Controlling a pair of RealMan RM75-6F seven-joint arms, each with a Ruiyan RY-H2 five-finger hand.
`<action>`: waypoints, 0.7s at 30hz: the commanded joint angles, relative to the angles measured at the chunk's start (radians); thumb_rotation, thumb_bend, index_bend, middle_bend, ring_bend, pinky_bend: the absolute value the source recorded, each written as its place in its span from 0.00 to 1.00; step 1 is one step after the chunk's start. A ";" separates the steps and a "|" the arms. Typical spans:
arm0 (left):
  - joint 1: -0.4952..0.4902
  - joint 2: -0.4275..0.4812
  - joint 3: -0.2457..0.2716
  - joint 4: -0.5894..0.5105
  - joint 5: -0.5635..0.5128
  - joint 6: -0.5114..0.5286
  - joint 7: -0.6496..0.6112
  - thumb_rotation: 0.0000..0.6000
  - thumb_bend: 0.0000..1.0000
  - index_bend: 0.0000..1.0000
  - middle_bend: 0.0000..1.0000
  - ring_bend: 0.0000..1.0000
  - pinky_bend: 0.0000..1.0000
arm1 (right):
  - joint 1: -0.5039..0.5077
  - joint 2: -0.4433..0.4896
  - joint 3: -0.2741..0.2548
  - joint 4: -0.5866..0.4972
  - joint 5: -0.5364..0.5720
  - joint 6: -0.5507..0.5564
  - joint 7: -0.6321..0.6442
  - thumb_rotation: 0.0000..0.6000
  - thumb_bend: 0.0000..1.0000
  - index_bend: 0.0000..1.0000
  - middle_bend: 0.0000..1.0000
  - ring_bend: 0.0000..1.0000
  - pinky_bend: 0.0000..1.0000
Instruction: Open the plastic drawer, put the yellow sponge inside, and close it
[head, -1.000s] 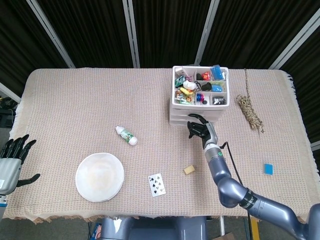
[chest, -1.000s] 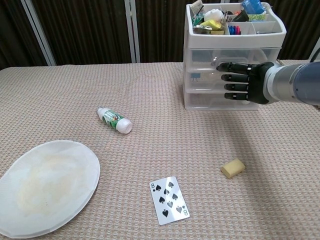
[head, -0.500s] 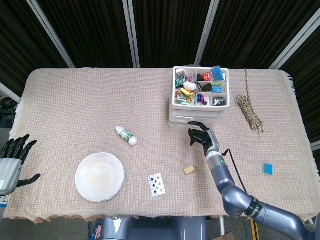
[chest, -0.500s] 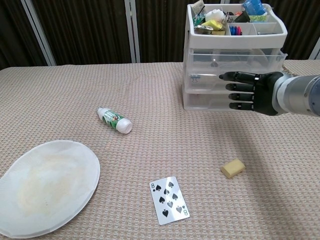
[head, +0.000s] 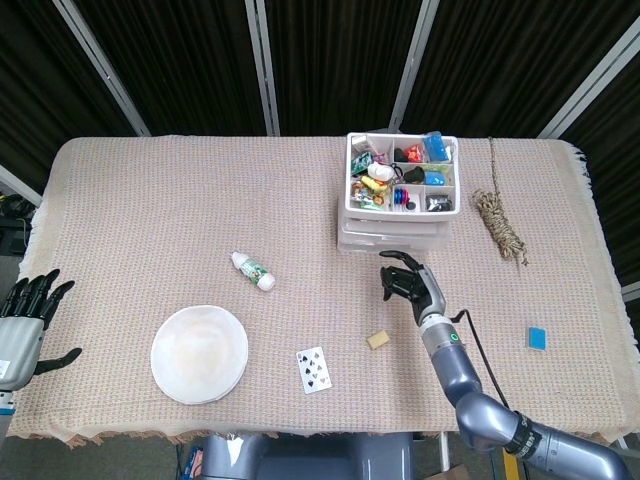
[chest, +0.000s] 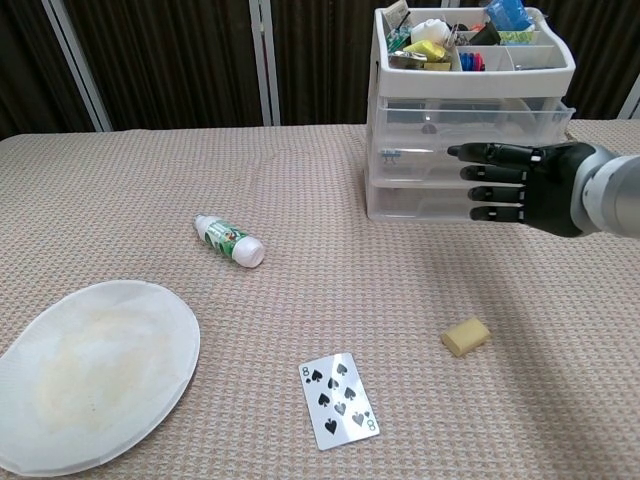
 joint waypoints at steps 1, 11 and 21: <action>0.000 0.000 0.000 0.000 0.000 0.000 0.000 1.00 0.15 0.12 0.00 0.00 0.00 | -0.044 0.009 -0.051 -0.060 -0.162 0.082 -0.027 1.00 0.39 0.32 0.67 0.66 0.63; 0.004 -0.006 -0.002 0.006 0.009 0.016 0.007 1.00 0.15 0.12 0.00 0.00 0.00 | -0.052 0.041 -0.163 -0.082 -0.435 0.301 -0.322 1.00 0.38 0.22 0.64 0.66 0.63; 0.006 -0.012 -0.001 0.020 0.025 0.031 0.014 1.00 0.15 0.12 0.00 0.00 0.00 | 0.003 0.107 -0.159 -0.086 -0.333 0.404 -0.682 1.00 0.37 0.16 0.64 0.66 0.63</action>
